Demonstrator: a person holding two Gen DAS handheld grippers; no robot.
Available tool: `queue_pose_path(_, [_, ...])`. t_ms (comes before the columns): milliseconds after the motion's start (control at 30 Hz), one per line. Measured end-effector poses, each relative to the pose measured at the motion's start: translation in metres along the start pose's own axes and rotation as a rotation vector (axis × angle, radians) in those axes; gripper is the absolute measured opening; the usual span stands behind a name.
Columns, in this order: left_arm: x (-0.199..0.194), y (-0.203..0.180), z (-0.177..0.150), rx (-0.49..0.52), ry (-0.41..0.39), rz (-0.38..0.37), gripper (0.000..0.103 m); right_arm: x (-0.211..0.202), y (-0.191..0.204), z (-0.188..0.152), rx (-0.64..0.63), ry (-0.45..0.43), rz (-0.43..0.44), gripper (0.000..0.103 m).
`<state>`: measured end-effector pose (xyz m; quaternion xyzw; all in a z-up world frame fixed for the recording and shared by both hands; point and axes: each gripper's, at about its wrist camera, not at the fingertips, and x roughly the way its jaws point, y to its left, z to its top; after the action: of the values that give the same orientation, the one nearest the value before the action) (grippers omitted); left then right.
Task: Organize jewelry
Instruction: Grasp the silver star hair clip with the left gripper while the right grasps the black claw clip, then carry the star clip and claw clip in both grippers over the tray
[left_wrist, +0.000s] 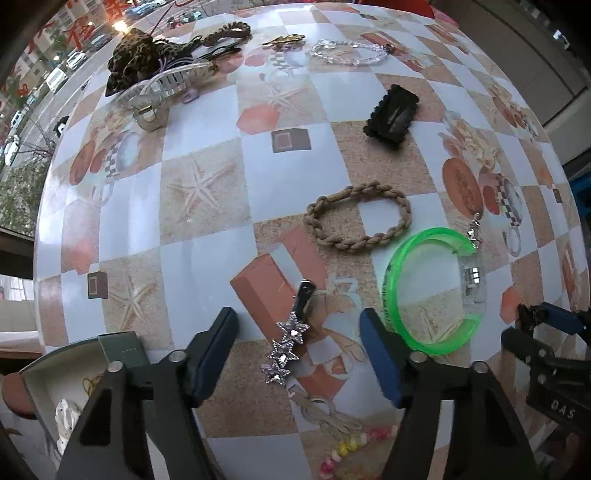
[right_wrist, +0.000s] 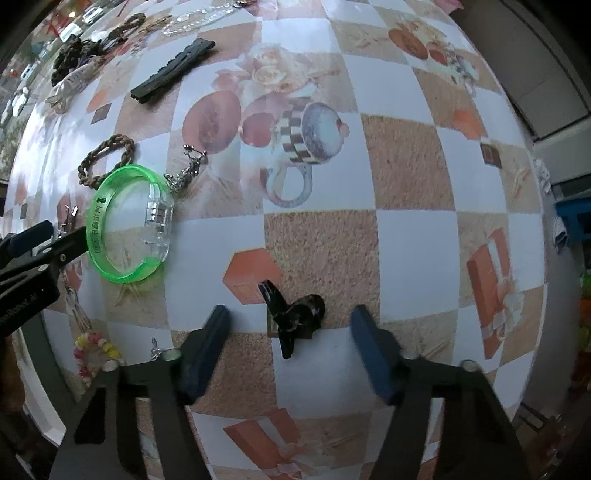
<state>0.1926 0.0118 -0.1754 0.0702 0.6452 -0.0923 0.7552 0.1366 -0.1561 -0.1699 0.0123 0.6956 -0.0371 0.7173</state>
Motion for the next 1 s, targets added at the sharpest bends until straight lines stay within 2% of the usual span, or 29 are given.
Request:
queue_pose_path(67, [-0.005,-0.005,-0.004,0.010,-0.001,-0.001,0.062,-0.002,0.004,0.001,-0.011,-0.006,-0.002,0.047])
queue_pose_path(100, [-0.005,-0.006,-0.004,0.012,-0.003,-0.002,0.056,-0.002,0.005,0.002,-0.016,-0.007,-0.002,0.044])
queue_pose_path(167, [-0.010,-0.010,-0.005,0.012,-0.008,-0.004,0.038,-0.003,0.007,0.003,-0.019,-0.009,-0.002,0.031])
queue_pose_path(200, [-0.011,-0.011,-0.005,0.013,-0.010,-0.003,0.023,-0.005,0.011,0.004,-0.019,-0.009,0.000,0.028])
queue_pose_path(233, [-0.013,-0.011,-0.004,0.009,-0.007,-0.007,0.021,-0.005,0.012,0.004,-0.018,-0.009,0.001,0.026])
queue_pose_path(433, [-0.026,-0.007,-0.008,-0.022,-0.014,-0.022,0.021,-0.012,-0.002,-0.002,0.002,-0.015,0.021,0.026])
queue_pose_path(700, [-0.065,-0.008,-0.023,-0.050,-0.062,-0.031,0.021,-0.038,-0.021,-0.003,0.020,-0.040,0.143,0.026])
queue_pose_path(1000, [-0.107,0.004,-0.055,-0.153,-0.108,-0.024,0.021,-0.064,-0.038,0.002,-0.002,-0.054,0.251,0.026])
